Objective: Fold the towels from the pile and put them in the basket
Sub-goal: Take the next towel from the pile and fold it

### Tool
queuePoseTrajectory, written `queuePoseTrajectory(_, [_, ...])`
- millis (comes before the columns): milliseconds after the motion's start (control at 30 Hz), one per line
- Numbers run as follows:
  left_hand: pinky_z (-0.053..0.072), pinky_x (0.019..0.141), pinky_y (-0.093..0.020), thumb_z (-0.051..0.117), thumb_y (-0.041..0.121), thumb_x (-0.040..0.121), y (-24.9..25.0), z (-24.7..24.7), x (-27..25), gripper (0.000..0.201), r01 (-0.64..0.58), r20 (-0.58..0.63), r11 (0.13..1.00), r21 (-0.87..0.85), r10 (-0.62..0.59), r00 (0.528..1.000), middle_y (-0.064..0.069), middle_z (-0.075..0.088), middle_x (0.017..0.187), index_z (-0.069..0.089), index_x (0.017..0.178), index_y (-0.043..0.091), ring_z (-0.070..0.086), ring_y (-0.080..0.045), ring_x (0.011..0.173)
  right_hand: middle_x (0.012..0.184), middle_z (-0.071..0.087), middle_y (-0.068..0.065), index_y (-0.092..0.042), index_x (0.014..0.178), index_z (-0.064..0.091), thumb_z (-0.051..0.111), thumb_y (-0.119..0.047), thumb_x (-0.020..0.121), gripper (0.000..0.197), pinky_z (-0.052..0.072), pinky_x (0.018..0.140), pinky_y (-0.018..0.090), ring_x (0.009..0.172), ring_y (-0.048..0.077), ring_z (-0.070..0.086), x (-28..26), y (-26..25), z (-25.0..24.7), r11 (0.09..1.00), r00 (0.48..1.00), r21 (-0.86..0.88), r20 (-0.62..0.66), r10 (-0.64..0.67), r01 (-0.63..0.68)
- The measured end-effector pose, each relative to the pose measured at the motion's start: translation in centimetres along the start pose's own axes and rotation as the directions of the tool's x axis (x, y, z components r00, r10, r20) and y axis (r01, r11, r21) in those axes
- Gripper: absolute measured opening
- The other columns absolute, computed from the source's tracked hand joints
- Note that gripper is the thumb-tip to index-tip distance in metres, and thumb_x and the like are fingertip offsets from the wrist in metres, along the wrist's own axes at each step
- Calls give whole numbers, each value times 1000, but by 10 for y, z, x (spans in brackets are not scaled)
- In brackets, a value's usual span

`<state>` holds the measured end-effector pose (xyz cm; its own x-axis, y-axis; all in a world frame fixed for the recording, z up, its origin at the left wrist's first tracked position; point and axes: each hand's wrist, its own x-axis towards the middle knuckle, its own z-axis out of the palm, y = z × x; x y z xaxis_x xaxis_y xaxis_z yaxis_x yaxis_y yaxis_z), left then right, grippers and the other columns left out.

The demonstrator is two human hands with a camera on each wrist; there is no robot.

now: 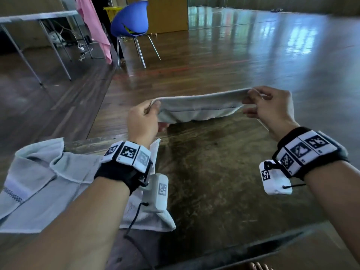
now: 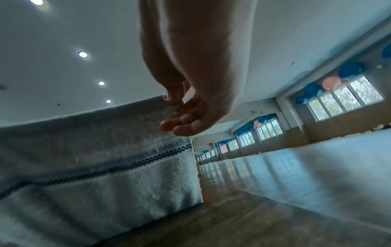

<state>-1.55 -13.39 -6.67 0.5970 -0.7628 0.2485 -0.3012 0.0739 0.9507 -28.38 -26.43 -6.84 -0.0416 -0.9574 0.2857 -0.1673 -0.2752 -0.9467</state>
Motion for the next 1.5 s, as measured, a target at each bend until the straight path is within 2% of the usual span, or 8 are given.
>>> queuePoseTrajectory(200, [49,71,-14,59,32,97,5,2,4,17,-228,-62,973,42,230,971,21,69,75,74,90,31,62,5,73,90,79,1,-27,84,79,69,-17,95,17,61,73,29,85,20,78,3,-1,7,971,1000,239,1,-25,24])
queuePoseTrajectory(300, [49,75,-12,59,35,97,5,-3,3,20,-328,-56,939,99,335,941,9,72,91,74,103,23,62,2,80,92,79,-1,-32,88,81,68,-20,94,18,60,76,24,95,18,76,2,1,5,929,987,332,-71,-147,162])
queuePoseTrajectory(400, [46,58,-33,59,40,98,-8,-9,2,27,-215,72,938,271,203,977,-1,66,71,75,93,19,58,-11,58,90,79,-2,-36,81,79,69,-21,95,23,61,72,26,89,16,77,1,12,2,977,995,189,-36,-96,101])
queuePoseTrajectory(600, [22,41,-22,59,36,98,-42,-21,-13,42,-161,338,814,559,-46,940,-8,41,53,65,74,2,31,-8,33,85,77,2,-22,97,82,73,-28,91,13,52,82,30,89,22,71,-18,44,-18,856,984,-495,161,-81,151])
queuePoseTrajectory(833, [33,53,-24,69,38,91,-32,-39,-36,39,-215,422,855,473,-6,906,-20,67,75,74,86,0,46,-7,49,73,71,-24,-29,89,78,72,-28,92,7,39,59,0,66,-13,60,-47,30,-62,903,962,-351,200,-187,249])
queuePoseTrajectory(1033, [35,55,-29,64,37,94,-11,-55,-60,38,-274,440,849,452,55,896,-13,51,61,67,81,2,42,-16,54,80,72,-25,-52,88,72,68,-29,96,25,45,66,5,70,-5,62,-92,12,-95,913,924,-241,282,-259,330])
queuePoseTrajectory(1300, [29,56,-29,56,43,97,10,-74,-94,55,-277,601,850,447,-57,797,-7,37,61,50,75,-7,34,-16,54,70,72,-12,-38,91,74,68,-33,94,8,52,59,21,60,2,59,-140,-10,-138,962,927,-214,367,-81,169])
queuePoseTrajectory(1500, [36,58,-29,59,52,92,11,-83,-105,58,-176,680,854,490,-248,690,-10,48,65,59,77,-5,43,-19,57,66,69,6,-22,92,76,66,-36,92,17,48,44,24,49,15,60,-165,-22,-155,971,813,-233,553,182,-59])
